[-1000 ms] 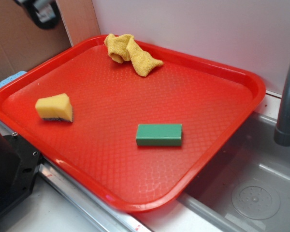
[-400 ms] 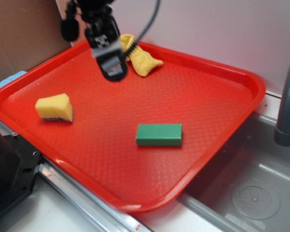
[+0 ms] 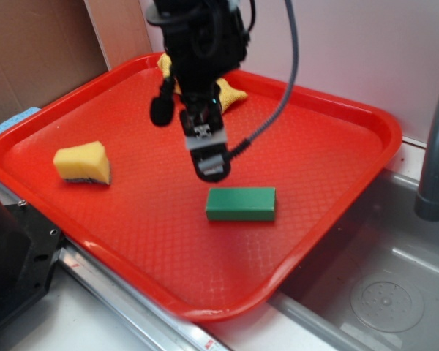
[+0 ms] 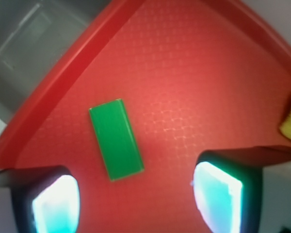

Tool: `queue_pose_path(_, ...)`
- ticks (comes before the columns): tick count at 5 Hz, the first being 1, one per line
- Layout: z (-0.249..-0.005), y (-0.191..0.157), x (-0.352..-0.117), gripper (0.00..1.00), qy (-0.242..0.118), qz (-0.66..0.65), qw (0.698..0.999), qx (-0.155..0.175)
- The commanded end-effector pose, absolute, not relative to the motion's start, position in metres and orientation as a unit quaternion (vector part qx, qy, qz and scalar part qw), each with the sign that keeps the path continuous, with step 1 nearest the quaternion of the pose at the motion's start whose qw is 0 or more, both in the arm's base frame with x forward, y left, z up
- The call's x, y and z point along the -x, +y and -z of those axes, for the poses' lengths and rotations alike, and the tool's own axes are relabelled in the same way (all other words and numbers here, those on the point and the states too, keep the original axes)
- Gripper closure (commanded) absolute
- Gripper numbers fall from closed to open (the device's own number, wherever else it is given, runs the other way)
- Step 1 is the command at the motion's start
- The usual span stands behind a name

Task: Grab the green block.

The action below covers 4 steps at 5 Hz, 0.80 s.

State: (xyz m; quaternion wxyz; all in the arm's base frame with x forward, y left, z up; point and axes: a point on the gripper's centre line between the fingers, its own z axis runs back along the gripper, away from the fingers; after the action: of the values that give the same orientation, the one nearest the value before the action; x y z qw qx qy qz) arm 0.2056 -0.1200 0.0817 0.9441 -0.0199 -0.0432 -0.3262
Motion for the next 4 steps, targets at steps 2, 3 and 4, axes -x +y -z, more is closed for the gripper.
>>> queue_pose_path(2,-0.026,-0.135,-0.190,0.00,-0.004,0.362,0.932,-0.027)
queue_pose_path(3,-0.018,-0.129,-0.197,0.00,0.009,0.345,0.938,-0.029)
queue_pose_path(4,-0.016,-0.127,-0.199,0.31,0.010,0.338,0.941,-0.030)
